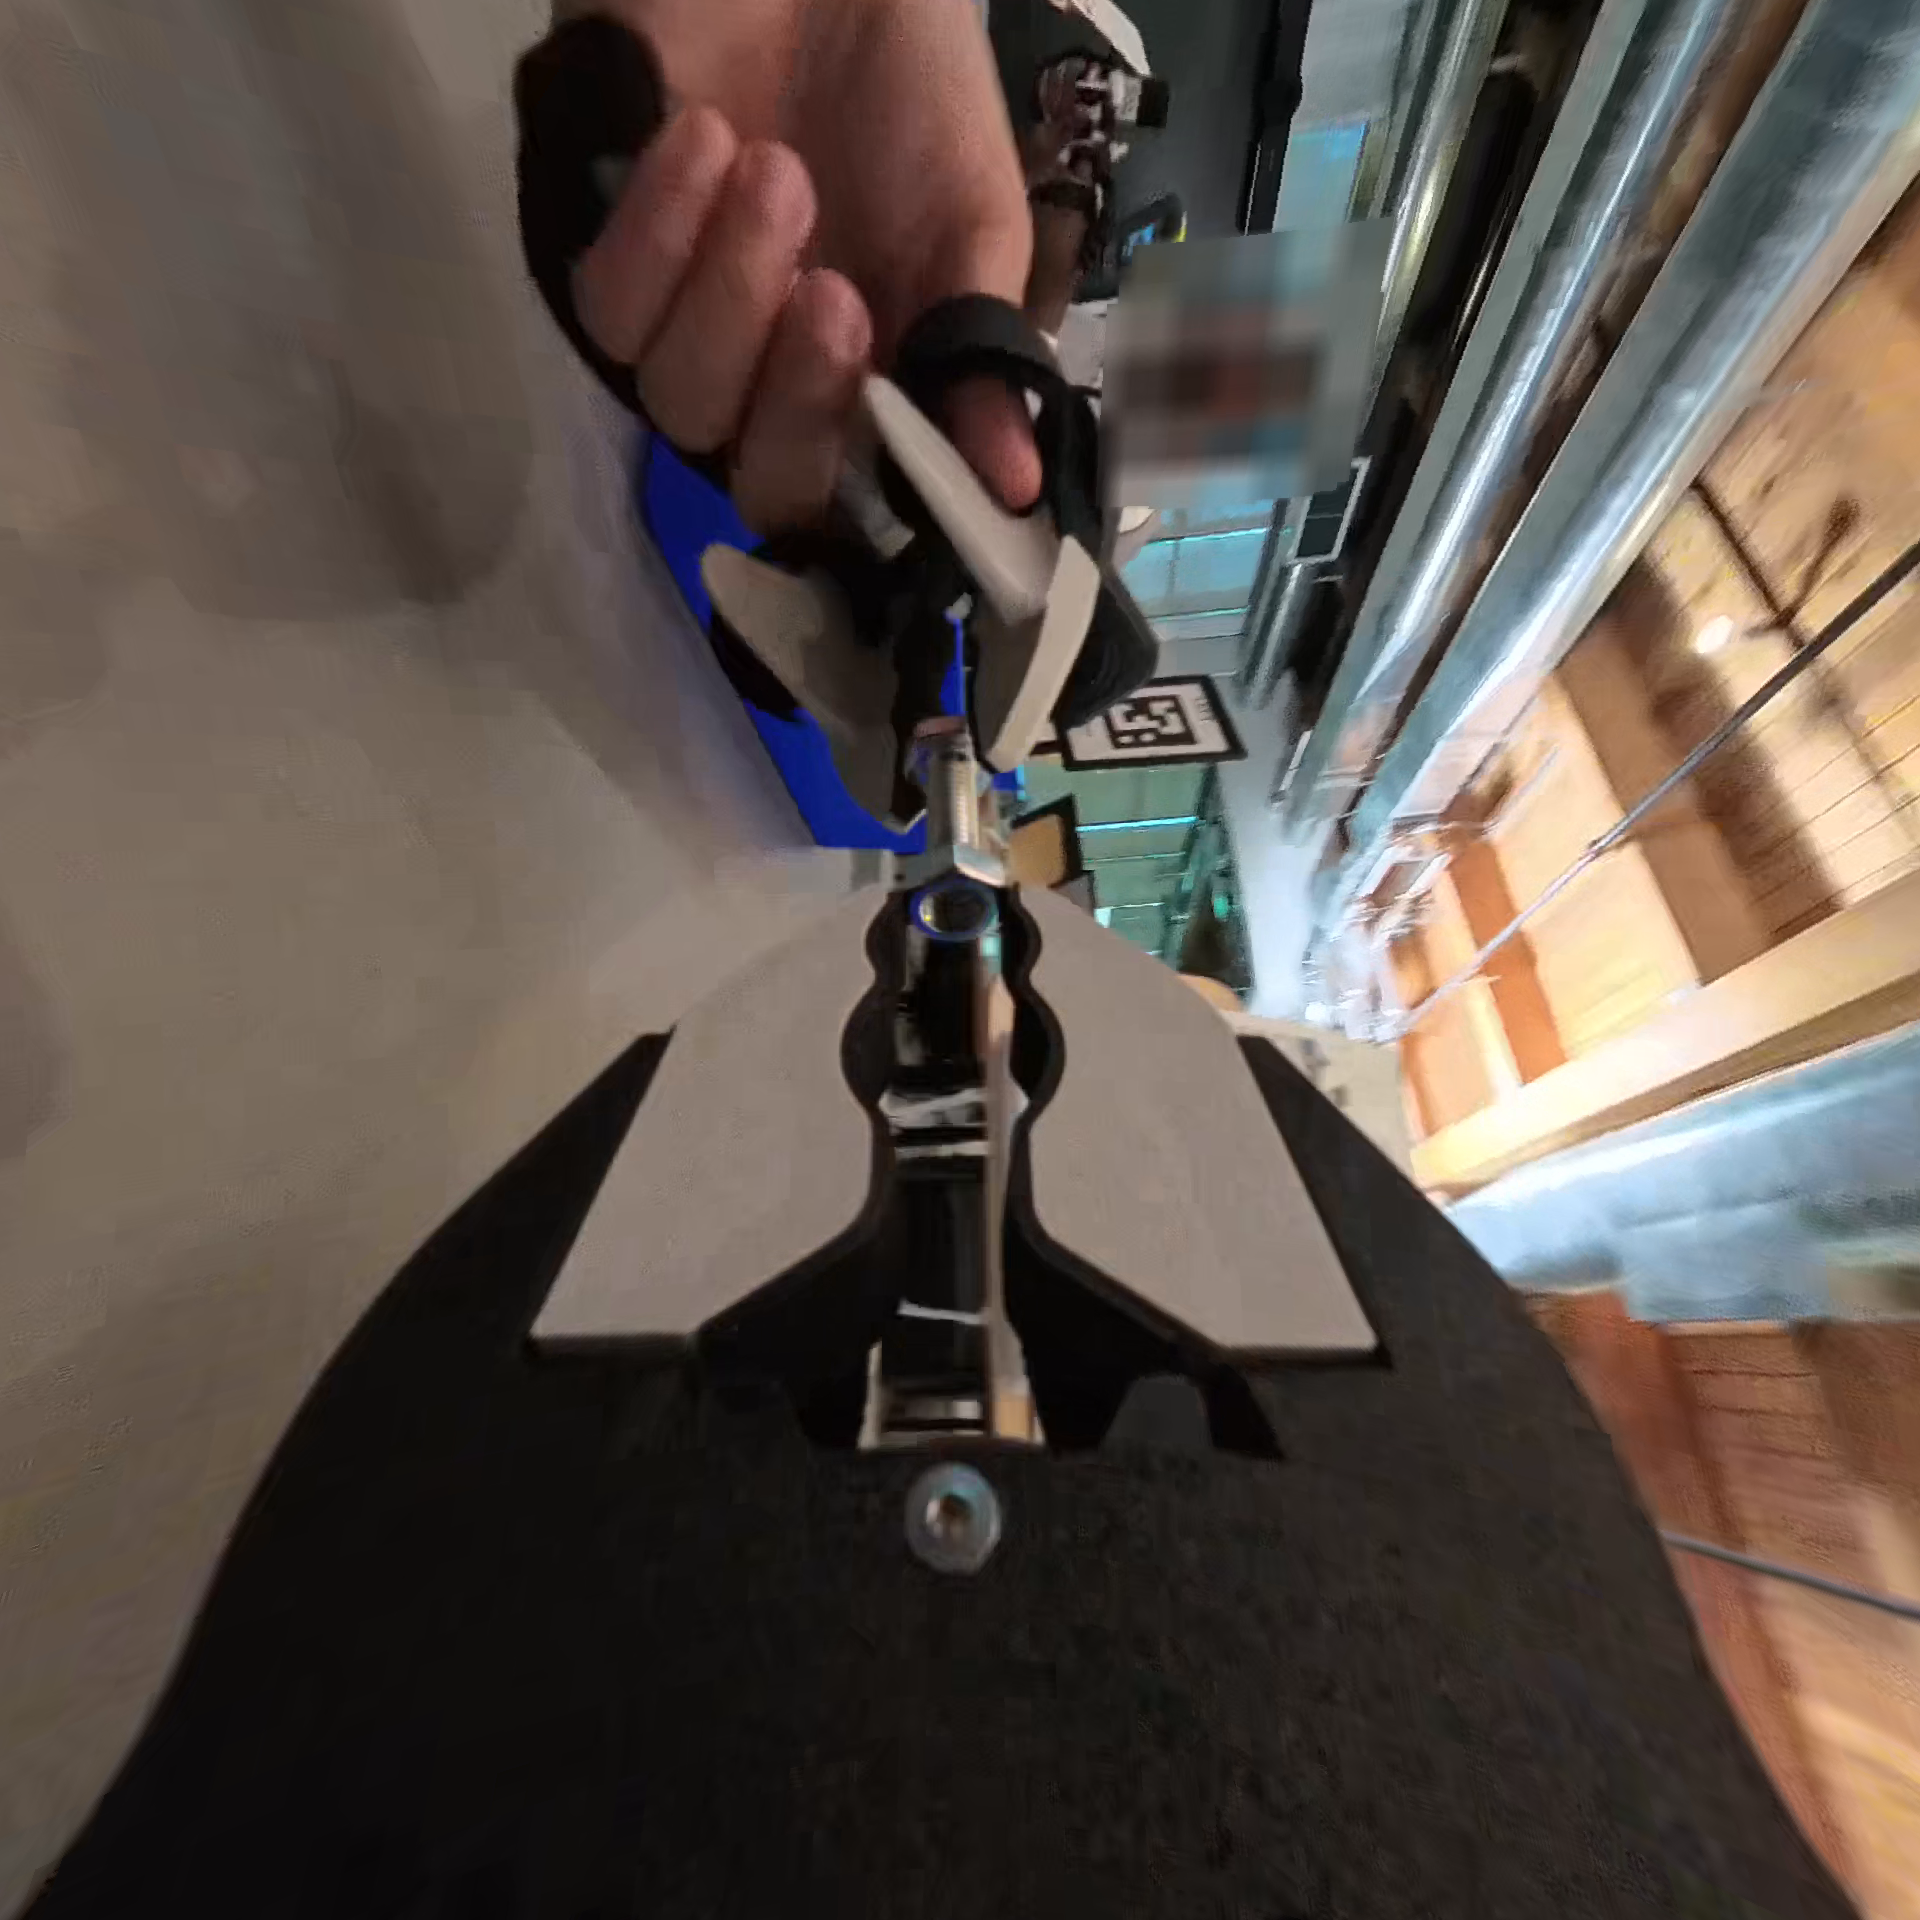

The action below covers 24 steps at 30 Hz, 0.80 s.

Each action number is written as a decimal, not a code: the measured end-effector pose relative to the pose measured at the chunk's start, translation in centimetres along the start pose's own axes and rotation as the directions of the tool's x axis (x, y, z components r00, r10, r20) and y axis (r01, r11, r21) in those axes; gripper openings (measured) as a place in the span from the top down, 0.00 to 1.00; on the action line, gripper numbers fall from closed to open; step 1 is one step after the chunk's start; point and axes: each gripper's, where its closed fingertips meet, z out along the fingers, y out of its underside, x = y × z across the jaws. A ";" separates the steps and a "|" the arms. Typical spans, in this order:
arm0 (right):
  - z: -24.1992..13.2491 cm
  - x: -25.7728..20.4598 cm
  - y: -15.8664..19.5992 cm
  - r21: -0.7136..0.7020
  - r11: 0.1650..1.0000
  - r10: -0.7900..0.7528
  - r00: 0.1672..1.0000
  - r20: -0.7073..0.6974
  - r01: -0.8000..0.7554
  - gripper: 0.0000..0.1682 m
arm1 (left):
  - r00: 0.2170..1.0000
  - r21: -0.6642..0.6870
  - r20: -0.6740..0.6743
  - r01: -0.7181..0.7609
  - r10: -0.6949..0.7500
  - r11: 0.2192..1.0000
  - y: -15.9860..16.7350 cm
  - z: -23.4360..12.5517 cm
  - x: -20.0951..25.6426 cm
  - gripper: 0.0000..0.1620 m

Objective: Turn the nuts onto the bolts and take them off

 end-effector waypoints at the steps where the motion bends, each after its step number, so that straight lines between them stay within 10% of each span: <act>1: -0.1 -0.1 -0.2 -0.012 0.996 -0.084 0.996 -0.015 0.084 0.90 | 0.999 -0.005 -0.022 0.033 -0.033 0.999 0.2 0.0 -0.1 0.90; 5: -0.2 -0.3 -0.2 -0.021 0.994 -0.112 0.994 -0.020 0.111 0.90 | 0.997 -0.006 -0.041 0.063 -0.063 0.998 0.4 0.1 -0.4 0.90; 13: 0.2 -0.1 0.7 0.004 0.869 0.494 0.869 0.036 -0.494 0.68 | 0.986 0.002 0.052 -0.158 0.158 0.987 -0.5 -0.3 0.3 0.90; 16: 0.4 -1.6 0.0 -0.020 0.573 0.802 0.556 0.219 -0.819 0.63 | 0.960 0.021 0.099 -0.264 0.260 0.964 -1.2 -0.6 0.5 0.90; 19: 0.8 -1.6 -0.6 -0.108 0.106 0.931 0.060 0.360 -0.989 0.60 | 0.892 0.006 0.198 -0.415 0.406 0.910 -1.8 -1.1 0.2 0.90; 22: 1.5 -2.1 0.0 -0.299 -0.390 0.791 -0.483 0.375 -0.871 0.55 | 0.812 0.017 0.303 -0.528 0.499 0.849 -2.9 -1.8 -0.1 0.90; 24: 1.5 -1.6 0.0 -0.377 -0.596 0.578 -0.705 0.412 -0.709 0.52 | 0.795 0.025 0.330 -0.547 0.509 0.837 -3.3 -2.3 -0.2 0.90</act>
